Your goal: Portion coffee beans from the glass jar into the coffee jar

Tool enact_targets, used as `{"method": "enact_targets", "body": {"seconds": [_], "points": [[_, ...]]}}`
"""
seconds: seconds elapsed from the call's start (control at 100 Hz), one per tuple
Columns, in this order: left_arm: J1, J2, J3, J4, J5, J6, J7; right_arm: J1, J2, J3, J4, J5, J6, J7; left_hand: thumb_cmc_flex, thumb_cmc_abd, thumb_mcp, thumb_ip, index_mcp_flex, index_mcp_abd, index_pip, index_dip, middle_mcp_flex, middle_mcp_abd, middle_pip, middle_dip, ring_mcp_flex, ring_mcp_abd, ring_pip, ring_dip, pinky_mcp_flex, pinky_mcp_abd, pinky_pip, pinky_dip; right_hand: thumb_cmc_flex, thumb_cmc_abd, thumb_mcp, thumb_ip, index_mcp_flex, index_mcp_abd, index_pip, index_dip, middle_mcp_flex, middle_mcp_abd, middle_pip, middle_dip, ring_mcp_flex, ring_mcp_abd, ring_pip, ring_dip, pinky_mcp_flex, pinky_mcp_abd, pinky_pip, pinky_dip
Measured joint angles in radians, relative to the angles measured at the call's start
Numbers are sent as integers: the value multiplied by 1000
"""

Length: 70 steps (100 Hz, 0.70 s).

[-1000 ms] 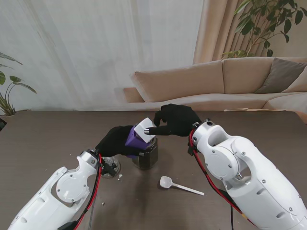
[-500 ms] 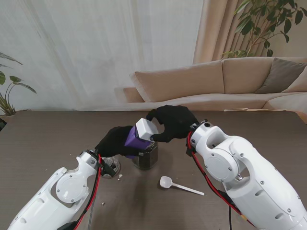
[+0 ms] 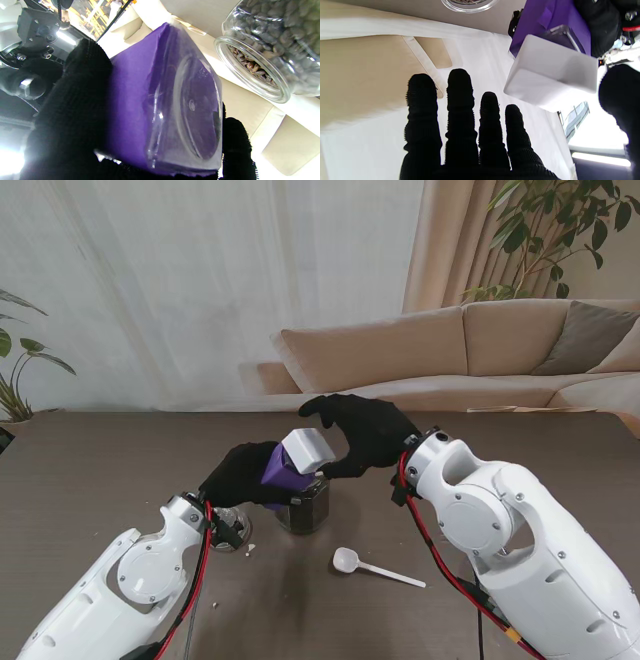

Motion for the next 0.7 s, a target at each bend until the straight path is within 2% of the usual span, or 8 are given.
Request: {"method": "enact_targets", "body": {"seconds": [0.04,0.08,0.12,0.19,0.34,0.44,0.57,0.7], "points": [[1,0,0,-1,0,2,1,-2,0,2,-4,11,19,-4,0,0,0,0,0,0,0,0,0,0,0,0,0,0,0,0,0,0,0,0,-5,152,-140,0,0,0,0,-5,0,11,0,-3,3,5,0,0,0,0,-2,5],[2,0,0,-2,0,2,2,-4,-1,2,-8,11,46,-10,0,0,0,0,0,0,0,0,0,0,0,0,0,0,0,0,0,0,0,0,2,299,-342,32,2,0,0,-5,0,23,0,-4,3,19,0,0,0,0,-2,25],[2,0,0,-3,0,3,2,-5,-2,2,-11,11,81,-21,0,0,0,0,0,0,0,0,0,0,0,0,0,0,0,0,0,0,0,0,-6,374,-461,59,36,1,22,5,2,38,0,-4,3,34,3,0,0,0,-3,27],[2,0,0,-3,0,3,2,-6,-5,-3,-16,-3,140,-49,0,0,0,0,0,0,0,0,0,0,0,0,0,0,0,0,0,0,0,0,-32,435,-481,89,147,19,50,26,53,62,-1,-7,17,54,11,0,0,10,-3,30],[1,0,2,-2,-2,2,3,-3,-10,-23,-24,-106,217,-62,0,0,0,0,0,0,0,0,0,0,0,0,0,0,0,0,0,0,0,0,-94,569,-553,98,434,16,93,74,165,84,-13,-11,48,67,18,0,0,22,4,30],[-3,0,5,0,-3,1,2,3,-8,-34,-35,-78,256,4,0,0,0,0,0,0,0,0,0,0,0,0,0,0,0,0,0,0,0,0,-116,604,-579,100,548,12,95,90,213,88,-26,-9,82,74,21,0,0,23,9,30],[-6,0,8,1,-4,0,2,11,-1,-55,-43,-81,259,43,0,0,0,0,0,0,0,0,0,0,0,0,0,0,1,0,0,0,0,0,-115,600,-575,107,570,5,89,105,230,89,-37,-2,109,74,15,-1,0,23,11,30],[-8,-1,9,3,-4,0,2,12,2,-64,-44,-80,239,48,0,0,0,0,0,0,0,0,0,0,1,0,0,0,1,0,0,0,0,0,-42,516,-576,111,591,-3,78,113,242,89,-37,-1,125,73,8,-2,0,23,13,30]]}}
